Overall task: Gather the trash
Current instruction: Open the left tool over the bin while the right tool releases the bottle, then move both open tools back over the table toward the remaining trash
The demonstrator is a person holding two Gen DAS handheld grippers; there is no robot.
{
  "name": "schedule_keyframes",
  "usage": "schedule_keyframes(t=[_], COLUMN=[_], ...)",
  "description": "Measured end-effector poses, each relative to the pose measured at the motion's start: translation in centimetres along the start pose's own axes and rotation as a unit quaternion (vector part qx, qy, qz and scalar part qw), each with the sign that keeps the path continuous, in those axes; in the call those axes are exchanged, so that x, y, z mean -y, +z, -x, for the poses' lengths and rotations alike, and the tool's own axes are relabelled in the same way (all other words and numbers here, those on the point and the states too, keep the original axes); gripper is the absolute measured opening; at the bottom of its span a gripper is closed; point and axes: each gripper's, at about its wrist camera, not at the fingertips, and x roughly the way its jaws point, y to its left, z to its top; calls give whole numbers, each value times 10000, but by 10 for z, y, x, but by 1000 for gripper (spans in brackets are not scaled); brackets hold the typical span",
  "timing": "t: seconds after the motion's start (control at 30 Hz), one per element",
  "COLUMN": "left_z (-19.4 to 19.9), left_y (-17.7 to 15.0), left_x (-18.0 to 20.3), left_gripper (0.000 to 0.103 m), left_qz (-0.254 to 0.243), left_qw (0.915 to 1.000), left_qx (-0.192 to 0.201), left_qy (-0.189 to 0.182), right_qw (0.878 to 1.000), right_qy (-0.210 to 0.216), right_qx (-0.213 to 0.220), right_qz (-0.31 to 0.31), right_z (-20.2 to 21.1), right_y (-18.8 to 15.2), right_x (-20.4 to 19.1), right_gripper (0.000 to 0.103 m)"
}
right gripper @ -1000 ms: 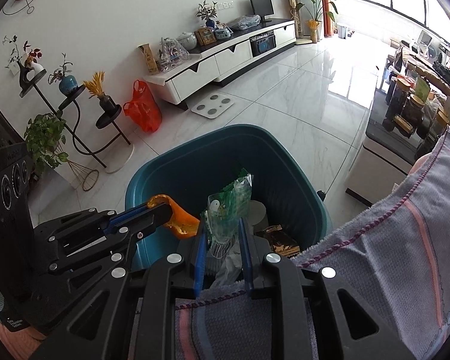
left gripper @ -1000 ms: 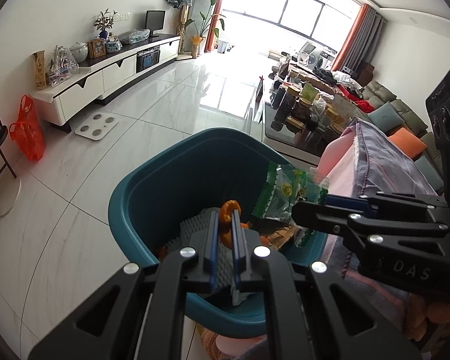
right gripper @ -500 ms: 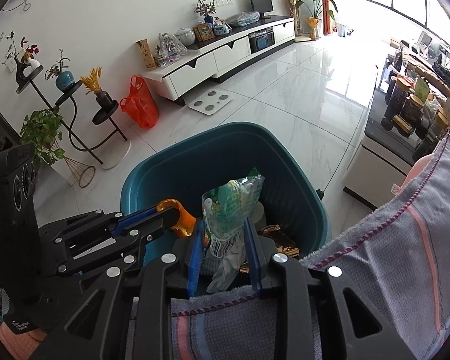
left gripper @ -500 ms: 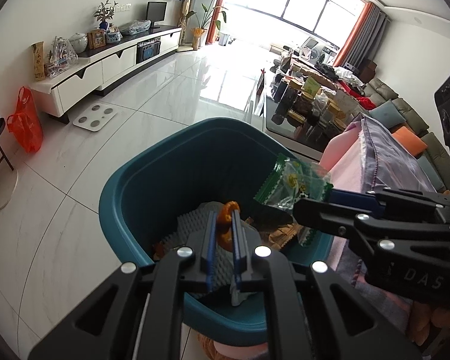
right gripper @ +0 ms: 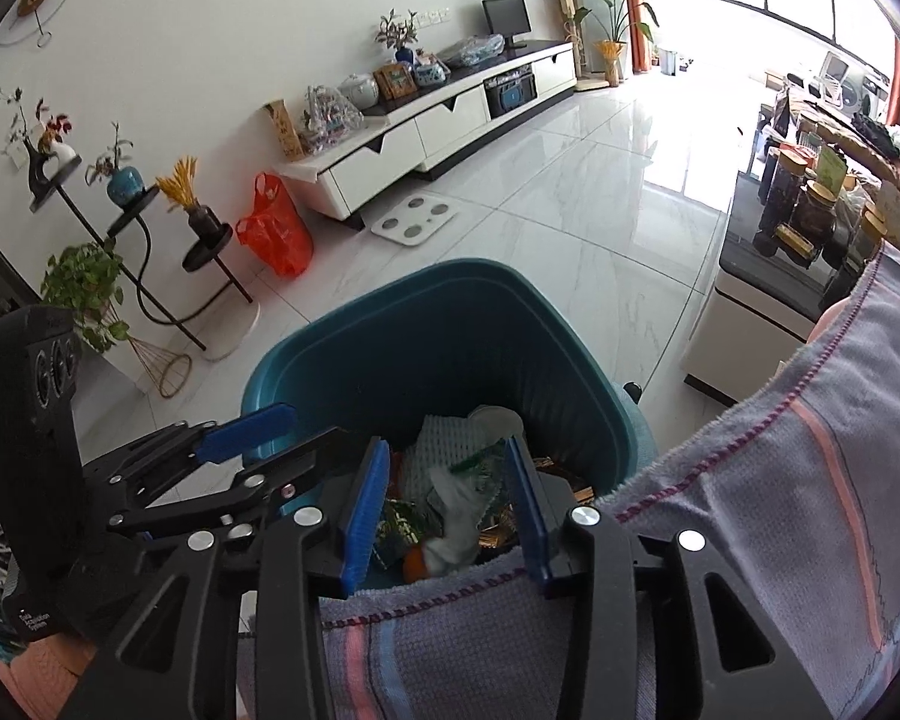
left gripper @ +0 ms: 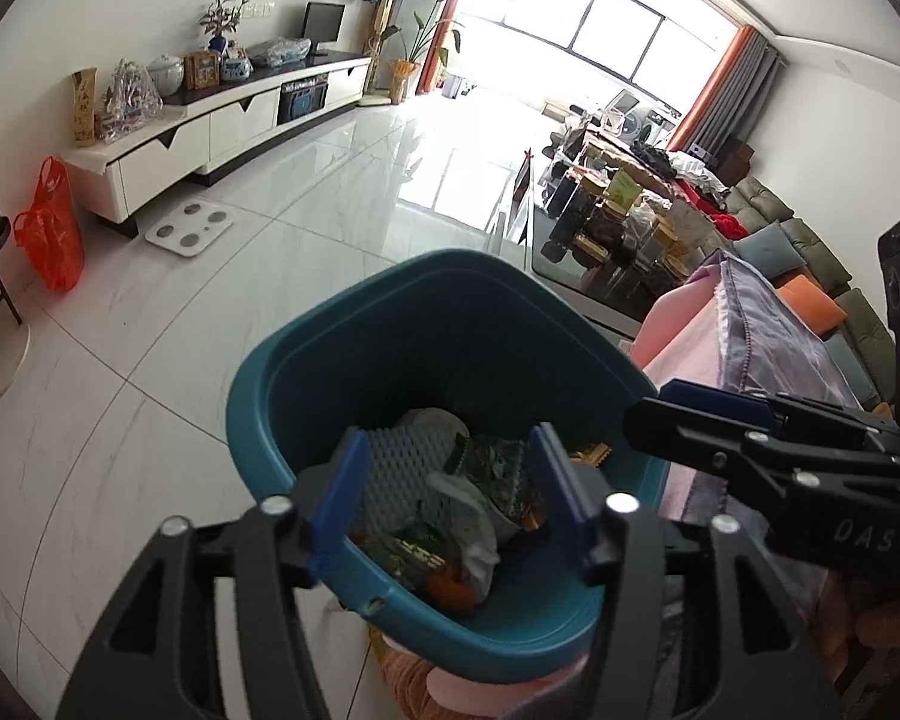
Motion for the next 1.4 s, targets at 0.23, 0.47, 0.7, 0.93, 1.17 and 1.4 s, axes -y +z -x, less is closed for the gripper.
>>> schedule_keyframes(t=[0.23, 0.47, 0.7, 0.93, 1.17, 1.4], left_z=[39, 74, 110, 127, 137, 146], left_y=[-8, -23, -45, -69, -96, -118], left_x=[8, 29, 79, 152, 213, 248], left_gripper=[100, 100, 100, 100, 100, 100], left_qz=[-242, -448, -831, -1417, -2002, -2380], left_qw=[9980, 9947, 9849, 9686, 9467, 9285], left_qx=[576, 900, 1518, 1999, 2398, 2648], left_qy=[44, 212, 43, -429, -784, -1051], right_qw=[9978, 9871, 9644, 9338, 8895, 8513], right_qy=[23, -229, -1043, -2172, -2966, -3491], right_qx=[667, 1586, 2423, 2739, 3225, 3598], right_qz=[-32, 21, -168, -758, -1301, -1549], right_z=[45, 115, 184, 230, 272, 296], right_y=[-19, -66, -136, -200, -252, -279], right_x=[11, 8, 13, 33, 61, 62], right_gripper=[68, 90, 99, 99, 99, 99])
